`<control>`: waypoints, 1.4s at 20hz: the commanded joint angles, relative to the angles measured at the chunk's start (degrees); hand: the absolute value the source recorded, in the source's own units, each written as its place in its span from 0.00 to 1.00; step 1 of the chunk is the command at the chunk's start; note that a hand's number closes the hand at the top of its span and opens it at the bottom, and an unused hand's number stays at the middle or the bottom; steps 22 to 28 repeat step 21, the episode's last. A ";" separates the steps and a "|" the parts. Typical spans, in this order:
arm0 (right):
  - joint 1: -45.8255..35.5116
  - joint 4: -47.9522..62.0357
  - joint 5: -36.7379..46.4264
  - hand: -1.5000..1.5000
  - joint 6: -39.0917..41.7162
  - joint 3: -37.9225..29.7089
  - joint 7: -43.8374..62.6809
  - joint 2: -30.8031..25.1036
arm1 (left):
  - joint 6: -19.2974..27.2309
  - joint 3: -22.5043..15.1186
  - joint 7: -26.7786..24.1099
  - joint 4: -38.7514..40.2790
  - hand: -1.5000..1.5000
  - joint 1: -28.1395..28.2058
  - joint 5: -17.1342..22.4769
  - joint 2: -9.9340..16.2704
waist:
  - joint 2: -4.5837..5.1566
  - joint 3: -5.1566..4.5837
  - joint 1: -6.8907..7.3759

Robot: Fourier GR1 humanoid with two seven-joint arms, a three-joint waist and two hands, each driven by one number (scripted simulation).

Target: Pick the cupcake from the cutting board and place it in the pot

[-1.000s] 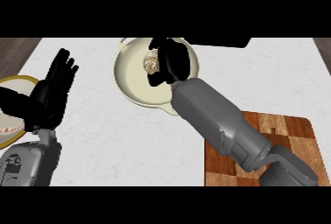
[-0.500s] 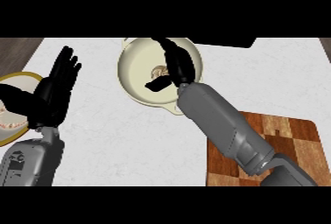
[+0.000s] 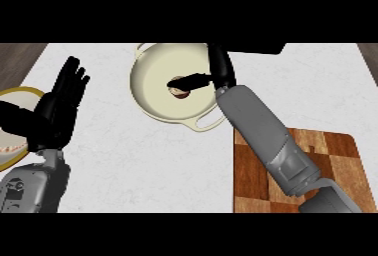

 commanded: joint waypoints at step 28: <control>-3.27 18.97 -1.92 0.00 27.18 -11.37 -16.61 -14.77 | 0.66 0.93 0.86 0.34 0.50 0.05 -1.41 -0.82 | -0.64 -0.03 -2.49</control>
